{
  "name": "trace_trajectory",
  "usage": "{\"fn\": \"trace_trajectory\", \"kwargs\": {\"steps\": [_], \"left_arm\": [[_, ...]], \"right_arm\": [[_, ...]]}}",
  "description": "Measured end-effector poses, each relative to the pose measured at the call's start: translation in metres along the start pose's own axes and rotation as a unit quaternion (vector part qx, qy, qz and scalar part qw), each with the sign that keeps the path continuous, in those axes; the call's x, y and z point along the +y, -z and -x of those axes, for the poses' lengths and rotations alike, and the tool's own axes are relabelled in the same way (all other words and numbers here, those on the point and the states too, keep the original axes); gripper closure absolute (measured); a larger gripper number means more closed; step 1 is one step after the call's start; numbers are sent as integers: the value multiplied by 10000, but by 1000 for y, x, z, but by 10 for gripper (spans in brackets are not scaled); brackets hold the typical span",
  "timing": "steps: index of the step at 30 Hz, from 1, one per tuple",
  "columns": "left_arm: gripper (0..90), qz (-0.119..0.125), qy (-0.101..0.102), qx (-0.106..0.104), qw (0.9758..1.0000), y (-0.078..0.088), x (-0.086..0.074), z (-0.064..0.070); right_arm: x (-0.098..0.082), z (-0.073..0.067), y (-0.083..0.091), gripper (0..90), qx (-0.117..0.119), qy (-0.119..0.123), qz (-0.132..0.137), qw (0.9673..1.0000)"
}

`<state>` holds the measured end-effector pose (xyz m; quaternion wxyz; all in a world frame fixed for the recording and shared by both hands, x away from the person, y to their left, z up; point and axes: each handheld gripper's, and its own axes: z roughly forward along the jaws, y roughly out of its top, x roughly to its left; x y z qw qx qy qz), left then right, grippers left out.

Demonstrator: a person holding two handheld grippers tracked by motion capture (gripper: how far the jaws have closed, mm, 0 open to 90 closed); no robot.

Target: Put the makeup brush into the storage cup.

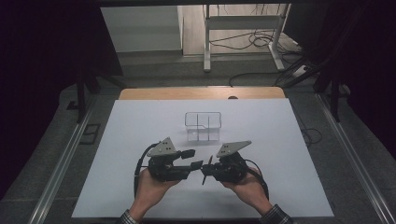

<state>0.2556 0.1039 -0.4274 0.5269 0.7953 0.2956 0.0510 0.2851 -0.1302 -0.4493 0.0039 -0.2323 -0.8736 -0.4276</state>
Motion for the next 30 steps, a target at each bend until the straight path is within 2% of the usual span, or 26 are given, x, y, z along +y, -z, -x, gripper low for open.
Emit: {"fn": "trace_trajectory", "kwargs": {"steps": [8, 11, 20, 24, 30], "left_arm": [[545, -9, 7, -199, 9998, -8, 4, 3], [566, -93, -84, -248, 9996, -15, 7, 7], [686, -315, -194, -151, 9992, -26, 10, 10], [823, -384, -257, -167, 9988, -27, 10, 11], [844, -346, -316, 28, 9989, -25, 10, 12]], "right_arm": [[0, -2, -3, 824, 10, 40, -55, 10000], [0, -3, -4, 824, 14, 60, -57, 10000], [1, -5, -4, 824, 48, 105, -34, 9999], [2, -6, -4, 823, 39, 136, -30, 9999], [1, -5, -5, 807, 29, 101, 98, 9999]]}}
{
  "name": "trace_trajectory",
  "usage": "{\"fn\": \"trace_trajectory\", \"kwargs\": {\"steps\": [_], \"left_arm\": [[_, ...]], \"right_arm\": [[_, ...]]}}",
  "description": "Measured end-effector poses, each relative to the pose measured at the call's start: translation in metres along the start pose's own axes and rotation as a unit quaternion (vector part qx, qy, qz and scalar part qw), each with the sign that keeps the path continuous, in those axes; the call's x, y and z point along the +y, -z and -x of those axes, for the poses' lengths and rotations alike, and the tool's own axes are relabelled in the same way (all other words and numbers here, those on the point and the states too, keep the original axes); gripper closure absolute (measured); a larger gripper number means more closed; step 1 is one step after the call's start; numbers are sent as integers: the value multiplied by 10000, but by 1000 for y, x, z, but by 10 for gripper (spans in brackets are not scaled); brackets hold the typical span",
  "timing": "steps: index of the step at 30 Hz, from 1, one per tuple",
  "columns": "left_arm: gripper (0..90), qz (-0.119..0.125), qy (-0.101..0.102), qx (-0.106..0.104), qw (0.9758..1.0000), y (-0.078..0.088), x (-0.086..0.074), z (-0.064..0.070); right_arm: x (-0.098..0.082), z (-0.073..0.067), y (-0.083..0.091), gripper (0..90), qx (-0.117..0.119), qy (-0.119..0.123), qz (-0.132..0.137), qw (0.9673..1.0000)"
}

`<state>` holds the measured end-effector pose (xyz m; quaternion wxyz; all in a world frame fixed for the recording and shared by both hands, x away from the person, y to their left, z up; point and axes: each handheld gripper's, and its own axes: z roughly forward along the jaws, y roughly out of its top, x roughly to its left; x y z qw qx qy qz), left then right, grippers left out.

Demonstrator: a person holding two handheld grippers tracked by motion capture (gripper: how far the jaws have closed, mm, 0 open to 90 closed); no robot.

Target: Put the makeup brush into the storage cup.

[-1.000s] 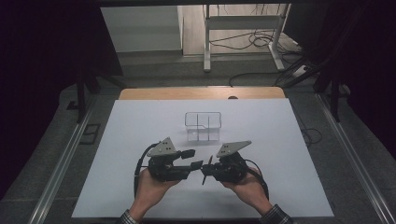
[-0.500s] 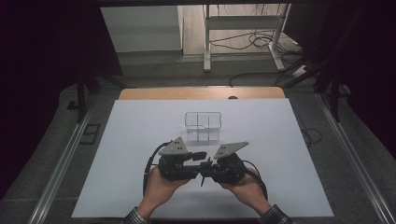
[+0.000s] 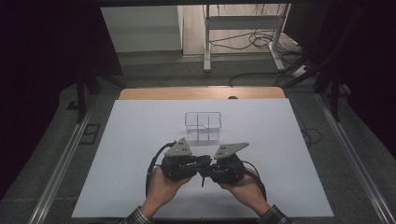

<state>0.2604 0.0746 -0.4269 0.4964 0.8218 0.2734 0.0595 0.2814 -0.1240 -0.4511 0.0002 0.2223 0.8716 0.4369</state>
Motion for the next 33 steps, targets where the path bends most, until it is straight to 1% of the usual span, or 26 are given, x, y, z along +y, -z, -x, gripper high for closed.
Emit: {"fn": "trace_trajectory", "kwargs": {"steps": [1, 2, 3, 6, 13, 15, 17, 24, 29, 30, 33], "left_arm": [[844, 14, -12, 54, 10000, 1, 0, 0], [845, 50, 37, 68, 10000, 1, 0, 0], [845, 65, 49, 77, 9999, 2, 1, -1], [845, 98, 62, 120, 9999, 5, 2, -3], [845, 90, -1, 248, 9997, 9, 4, -5], [845, 100, -24, 290, 9995, 10, 4, -6], [845, 125, -17, 337, 9994, 13, 4, -8], [845, 194, 41, 414, 9989, 19, 5, -14], [845, 238, 80, 446, 9987, 23, 6, -17], [845, 246, 85, 464, 9986, 23, 6, -18], [845, 293, 140, 488, 9983, 26, 7, -22]], "right_arm": [[0, 0, 0, 773, -3, -8, 11, 10000], [0, 0, 0, 731, -43, -11, 11, 10000], [0, 0, 0, 707, -64, -23, 12, 10000], [-1, 1, 2, 643, -72, -30, 51, 10000], [-4, 3, 4, 515, -90, 21, -59, 9999], [-5, 3, 3, 502, -95, 55, -89, 9999], [-7, 3, 4, 456, -144, 84, -141, 9998], [-10, 2, 7, 379, -167, 219, -234, 9993], [-12, 2, 10, 340, -235, 248, -231, 9991], [-13, 2, 12, 317, -292, 289, -236, 9989], [-14, 1, 14, 291, -329, 326, -235, 9986]]}}
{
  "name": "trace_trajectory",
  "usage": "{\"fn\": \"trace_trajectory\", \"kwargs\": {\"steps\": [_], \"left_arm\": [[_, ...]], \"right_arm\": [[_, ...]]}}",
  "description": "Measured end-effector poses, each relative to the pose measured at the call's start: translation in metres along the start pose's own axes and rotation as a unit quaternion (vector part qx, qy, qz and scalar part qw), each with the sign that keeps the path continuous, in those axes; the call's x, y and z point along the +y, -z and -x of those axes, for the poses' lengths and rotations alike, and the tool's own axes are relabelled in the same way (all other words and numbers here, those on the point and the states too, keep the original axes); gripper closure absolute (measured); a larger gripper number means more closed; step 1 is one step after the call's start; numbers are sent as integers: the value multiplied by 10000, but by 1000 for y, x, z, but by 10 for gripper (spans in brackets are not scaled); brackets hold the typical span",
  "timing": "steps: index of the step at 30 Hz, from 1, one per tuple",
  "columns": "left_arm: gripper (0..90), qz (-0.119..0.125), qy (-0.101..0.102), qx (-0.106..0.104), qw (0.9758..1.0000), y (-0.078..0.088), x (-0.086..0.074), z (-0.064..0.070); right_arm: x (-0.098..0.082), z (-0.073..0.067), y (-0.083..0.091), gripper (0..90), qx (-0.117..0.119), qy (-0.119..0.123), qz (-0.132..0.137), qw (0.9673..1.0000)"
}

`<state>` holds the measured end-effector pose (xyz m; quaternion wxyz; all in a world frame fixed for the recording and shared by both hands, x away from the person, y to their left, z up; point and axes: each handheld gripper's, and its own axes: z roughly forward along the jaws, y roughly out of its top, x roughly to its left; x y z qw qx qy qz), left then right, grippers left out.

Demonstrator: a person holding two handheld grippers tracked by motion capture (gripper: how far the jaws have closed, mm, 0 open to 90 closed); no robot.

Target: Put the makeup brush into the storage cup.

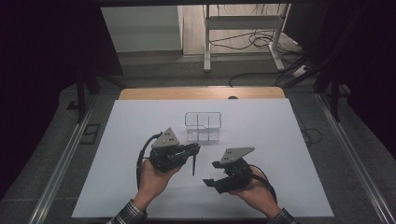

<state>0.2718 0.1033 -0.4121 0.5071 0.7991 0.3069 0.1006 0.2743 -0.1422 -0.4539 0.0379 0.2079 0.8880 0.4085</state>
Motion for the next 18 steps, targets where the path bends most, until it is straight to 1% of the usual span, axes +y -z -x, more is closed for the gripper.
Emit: {"fn": "trace_trajectory", "kwargs": {"steps": [7, 12, 14, 16, 18], "left_arm": [[845, 58, 35, 59, 10000, 3, 3, -5], [845, 89, 62, 89, 9999, 5, 5, -10], [845, 100, 66, 101, 9999, 5, 6, -10], [845, 136, 96, 113, 9998, 6, 7, -13], [845, 151, 116, 146, 9997, 6, 8, -15]], "right_arm": [[-4, -2, 3, 234, -130, 81, -88, 9998], [-7, -1, 7, 206, -149, 40, -50, 9999], [-8, -2, 7, 196, -162, 56, -46, 9998], [-11, -3, 9, 178, -249, 129, -39, 9996], [-13, -3, 10, 169, -273, 144, -33, 9995]]}}
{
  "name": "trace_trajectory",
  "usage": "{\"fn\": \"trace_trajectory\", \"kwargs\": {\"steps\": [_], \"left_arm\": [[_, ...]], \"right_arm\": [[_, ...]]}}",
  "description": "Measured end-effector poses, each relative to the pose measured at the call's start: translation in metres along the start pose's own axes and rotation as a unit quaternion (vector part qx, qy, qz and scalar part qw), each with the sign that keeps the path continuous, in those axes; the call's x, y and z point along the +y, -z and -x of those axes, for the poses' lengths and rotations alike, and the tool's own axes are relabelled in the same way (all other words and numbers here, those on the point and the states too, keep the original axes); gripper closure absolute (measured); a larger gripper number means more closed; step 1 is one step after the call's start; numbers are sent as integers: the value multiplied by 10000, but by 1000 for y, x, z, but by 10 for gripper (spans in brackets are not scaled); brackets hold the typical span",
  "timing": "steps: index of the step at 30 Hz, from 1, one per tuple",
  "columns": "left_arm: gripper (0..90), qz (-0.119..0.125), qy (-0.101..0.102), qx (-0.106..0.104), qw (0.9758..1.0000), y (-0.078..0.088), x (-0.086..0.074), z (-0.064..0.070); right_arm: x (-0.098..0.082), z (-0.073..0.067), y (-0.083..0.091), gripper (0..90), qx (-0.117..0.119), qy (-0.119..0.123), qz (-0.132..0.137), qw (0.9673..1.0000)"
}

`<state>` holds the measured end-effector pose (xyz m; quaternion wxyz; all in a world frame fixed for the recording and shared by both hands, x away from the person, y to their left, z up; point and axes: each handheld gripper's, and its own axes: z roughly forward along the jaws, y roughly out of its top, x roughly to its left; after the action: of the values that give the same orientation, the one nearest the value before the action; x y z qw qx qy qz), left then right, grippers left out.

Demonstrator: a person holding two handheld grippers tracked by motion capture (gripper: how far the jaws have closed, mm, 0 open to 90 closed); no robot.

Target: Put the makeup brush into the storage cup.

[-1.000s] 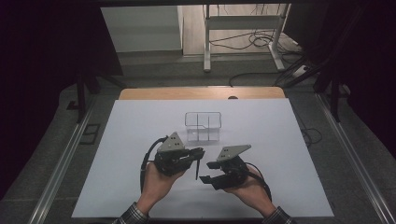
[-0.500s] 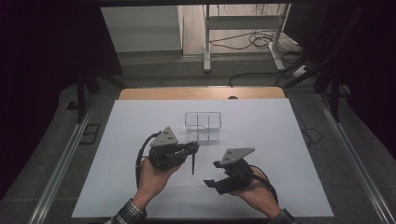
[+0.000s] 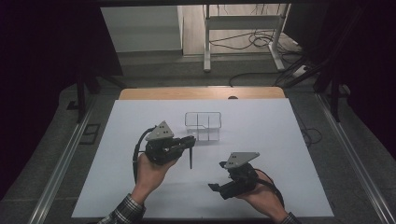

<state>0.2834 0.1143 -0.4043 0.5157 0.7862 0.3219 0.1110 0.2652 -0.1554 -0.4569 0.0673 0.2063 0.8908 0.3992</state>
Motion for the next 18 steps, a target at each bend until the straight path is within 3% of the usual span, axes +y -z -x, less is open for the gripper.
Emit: {"fn": "trace_trajectory", "kwargs": {"steps": [13, 18], "left_arm": [[845, 76, -4, 176, 9998, 4, 11, -15], [845, 80, -13, 202, 9998, 5, 15, -20]], "right_arm": [[-7, 1, 7, 62, -56, -338, 97, 9994], [-10, 2, 9, 61, -42, -358, 105, 9993]]}}
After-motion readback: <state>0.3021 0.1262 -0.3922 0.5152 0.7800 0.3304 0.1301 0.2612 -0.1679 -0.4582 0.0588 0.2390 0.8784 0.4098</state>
